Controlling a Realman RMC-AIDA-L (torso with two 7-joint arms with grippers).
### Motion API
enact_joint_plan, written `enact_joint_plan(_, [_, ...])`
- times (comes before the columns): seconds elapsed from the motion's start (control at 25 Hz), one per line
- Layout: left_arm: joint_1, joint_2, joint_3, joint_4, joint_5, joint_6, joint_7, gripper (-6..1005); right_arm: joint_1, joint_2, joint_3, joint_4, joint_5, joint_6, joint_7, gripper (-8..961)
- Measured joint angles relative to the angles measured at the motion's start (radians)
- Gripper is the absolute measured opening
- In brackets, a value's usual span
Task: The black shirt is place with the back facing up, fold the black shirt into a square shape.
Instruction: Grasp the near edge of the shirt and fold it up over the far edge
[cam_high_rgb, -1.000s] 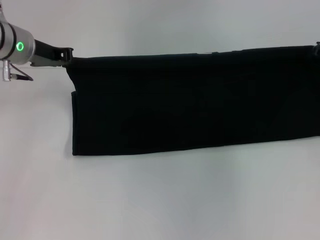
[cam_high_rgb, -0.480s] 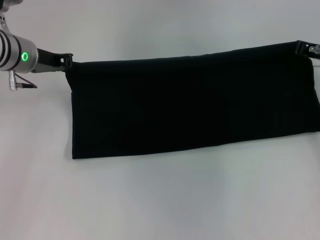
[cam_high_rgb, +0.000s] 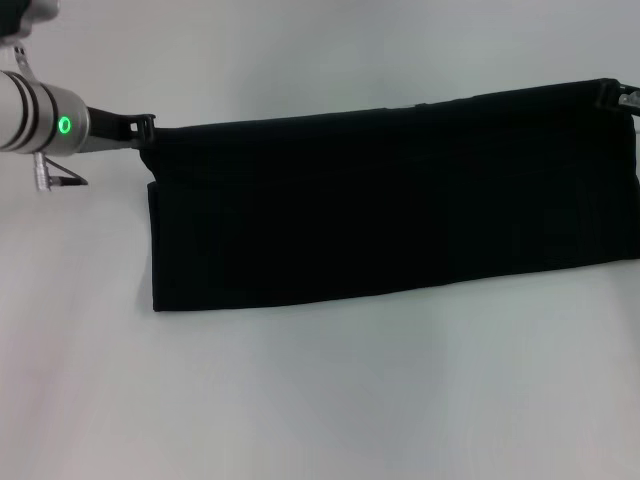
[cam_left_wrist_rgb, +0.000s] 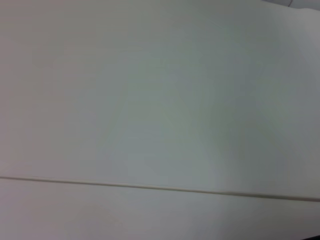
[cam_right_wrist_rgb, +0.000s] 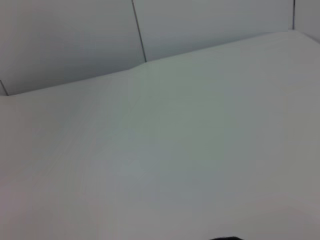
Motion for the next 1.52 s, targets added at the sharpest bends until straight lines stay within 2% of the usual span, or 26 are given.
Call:
enact_joint_plan(0.24, [0.009, -0.023, 0.0, -0.05, 0.004, -0.1, 0.001, 33, 0.015, 0.021, -0.052, 0.041, 0.003, 0.13, 0.0, 63])
enact_joint_plan(0.44, [0.017, -0.034, 0.001, -0.055, 0.005, -0.128, 0.002, 33, 0.027, 0.027, -0.079, 0.07, -0.001, 0.19, 0.0, 63])
enact_joint_plan(1.0, [0.028, -0.043, 0.002, -0.055, -0.003, -0.158, 0.011, 33, 0.028, 0.03, -0.089, 0.082, 0.015, 0.245, 0.015, 62])
enact_joint_plan(1.28, [0.031, -0.061, 0.002, -0.03, -0.005, -0.171, 0.021, 32, 0.021, 0.029, -0.09, 0.101, 0.015, 0.292, 0.015, 62])
enact_joint_plan(1.52, [0.05, -0.088, 0.002, 0.026, -0.033, -0.173, 0.061, 32, 0.022, 0.03, -0.089, 0.121, 0.015, 0.322, 0.015, 63])
